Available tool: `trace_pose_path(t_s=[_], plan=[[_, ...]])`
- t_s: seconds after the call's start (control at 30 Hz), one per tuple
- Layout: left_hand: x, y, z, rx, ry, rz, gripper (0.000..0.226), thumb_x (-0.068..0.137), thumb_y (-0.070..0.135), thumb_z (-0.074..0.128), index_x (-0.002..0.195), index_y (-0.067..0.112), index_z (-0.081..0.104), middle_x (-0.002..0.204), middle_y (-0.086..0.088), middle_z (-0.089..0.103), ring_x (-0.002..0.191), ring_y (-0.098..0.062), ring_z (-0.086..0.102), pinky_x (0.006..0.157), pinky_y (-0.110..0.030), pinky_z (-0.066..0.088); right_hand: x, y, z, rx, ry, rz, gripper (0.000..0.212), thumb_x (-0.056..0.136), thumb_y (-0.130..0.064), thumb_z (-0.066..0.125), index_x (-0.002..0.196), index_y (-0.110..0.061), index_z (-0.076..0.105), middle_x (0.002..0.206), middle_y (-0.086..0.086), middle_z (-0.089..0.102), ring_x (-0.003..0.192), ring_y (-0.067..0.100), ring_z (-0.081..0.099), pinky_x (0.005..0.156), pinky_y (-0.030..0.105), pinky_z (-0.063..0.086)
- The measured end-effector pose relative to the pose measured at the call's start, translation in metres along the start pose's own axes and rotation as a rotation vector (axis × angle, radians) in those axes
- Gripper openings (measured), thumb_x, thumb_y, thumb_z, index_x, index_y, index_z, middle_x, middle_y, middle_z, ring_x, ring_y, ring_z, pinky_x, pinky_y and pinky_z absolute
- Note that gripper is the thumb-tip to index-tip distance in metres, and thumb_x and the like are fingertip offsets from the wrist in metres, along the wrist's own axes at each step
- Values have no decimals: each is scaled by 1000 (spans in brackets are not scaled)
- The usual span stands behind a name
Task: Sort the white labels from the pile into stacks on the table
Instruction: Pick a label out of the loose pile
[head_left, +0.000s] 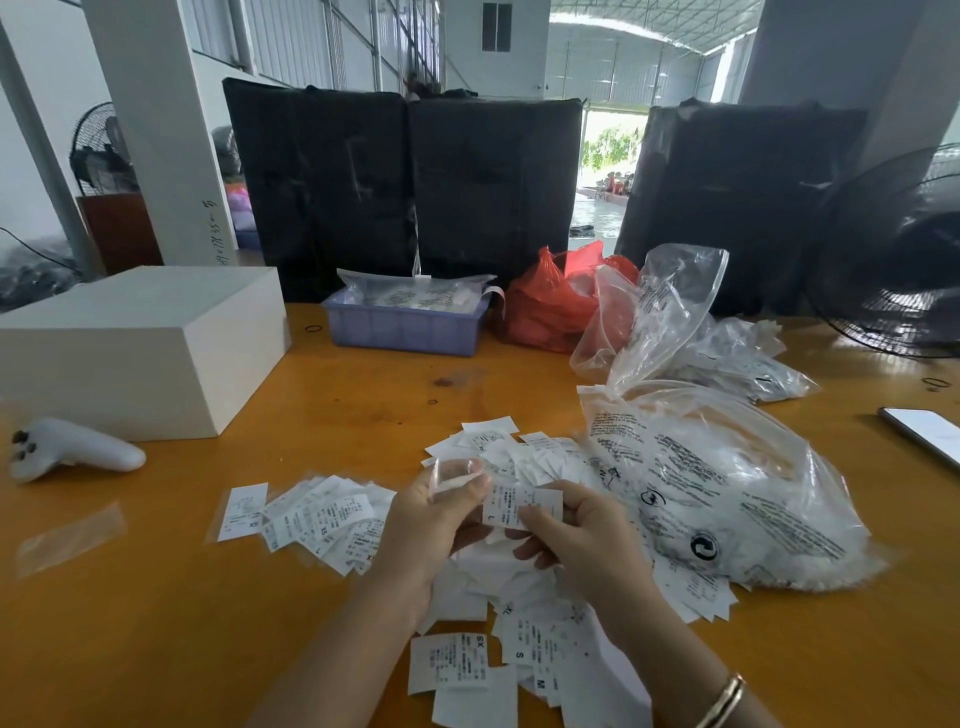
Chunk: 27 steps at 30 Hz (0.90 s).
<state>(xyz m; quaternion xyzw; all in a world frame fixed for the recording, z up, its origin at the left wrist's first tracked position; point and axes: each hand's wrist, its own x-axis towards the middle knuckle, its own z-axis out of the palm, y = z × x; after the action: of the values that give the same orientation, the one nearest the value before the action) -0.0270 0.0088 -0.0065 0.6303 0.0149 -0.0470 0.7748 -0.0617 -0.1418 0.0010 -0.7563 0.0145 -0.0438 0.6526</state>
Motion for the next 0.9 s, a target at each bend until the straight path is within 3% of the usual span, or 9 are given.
trace_pose_path(t_s=[0.13, 0.27, 0.47, 0.63, 0.77, 0.9], plan=[[-2, 1, 2, 63, -22, -16, 26, 76, 38, 75, 97, 24, 69, 81, 1, 75, 72, -11, 72, 61, -21, 55, 1, 1, 0, 46, 12, -4, 4, 89, -8, 63, 86, -7, 65, 71, 8, 73, 59, 13, 66, 54, 21, 52], [-4, 4, 3, 18, -59, -33, 26, 72, 38, 74, 93, 23, 72, 78, 2, 75, 70, -10, 72, 56, -17, 53, 3, 2, -1, 185, 74, 46, 5, 89, -9, 63, 89, -5, 66, 74, 10, 74, 60, 16, 67, 56, 25, 53], [-3, 3, 2, -17, -92, -20, 16, 82, 12, 72, 94, 24, 75, 84, -2, 76, 75, -14, 72, 61, -19, 54, 0, 2, 1, 117, 51, 36, 7, 89, -13, 64, 87, -6, 65, 72, 8, 74, 54, 12, 64, 49, 19, 49], [-3, 2, 2, 11, -106, -9, 17, 81, 14, 73, 85, 31, 77, 80, 2, 74, 75, -11, 71, 63, -20, 54, 0, 1, 4, -25, 13, -13, 6, 90, -16, 63, 88, -11, 63, 69, 4, 73, 49, 8, 58, 44, 17, 43], [-2, 3, 3, -77, -65, -41, 12, 77, 14, 75, 81, 25, 77, 82, -4, 75, 75, -15, 73, 59, -20, 55, 3, 1, 2, 151, 58, 27, 11, 94, -19, 58, 99, -10, 56, 74, 8, 73, 52, 14, 59, 51, 26, 46], [-3, 2, 4, -100, -82, -62, 15, 72, 15, 77, 87, 19, 76, 85, -7, 75, 81, -21, 73, 61, -23, 56, 1, 2, 6, 179, 81, 24, 10, 91, -16, 61, 87, -8, 57, 70, 8, 73, 49, 13, 58, 46, 21, 45]])
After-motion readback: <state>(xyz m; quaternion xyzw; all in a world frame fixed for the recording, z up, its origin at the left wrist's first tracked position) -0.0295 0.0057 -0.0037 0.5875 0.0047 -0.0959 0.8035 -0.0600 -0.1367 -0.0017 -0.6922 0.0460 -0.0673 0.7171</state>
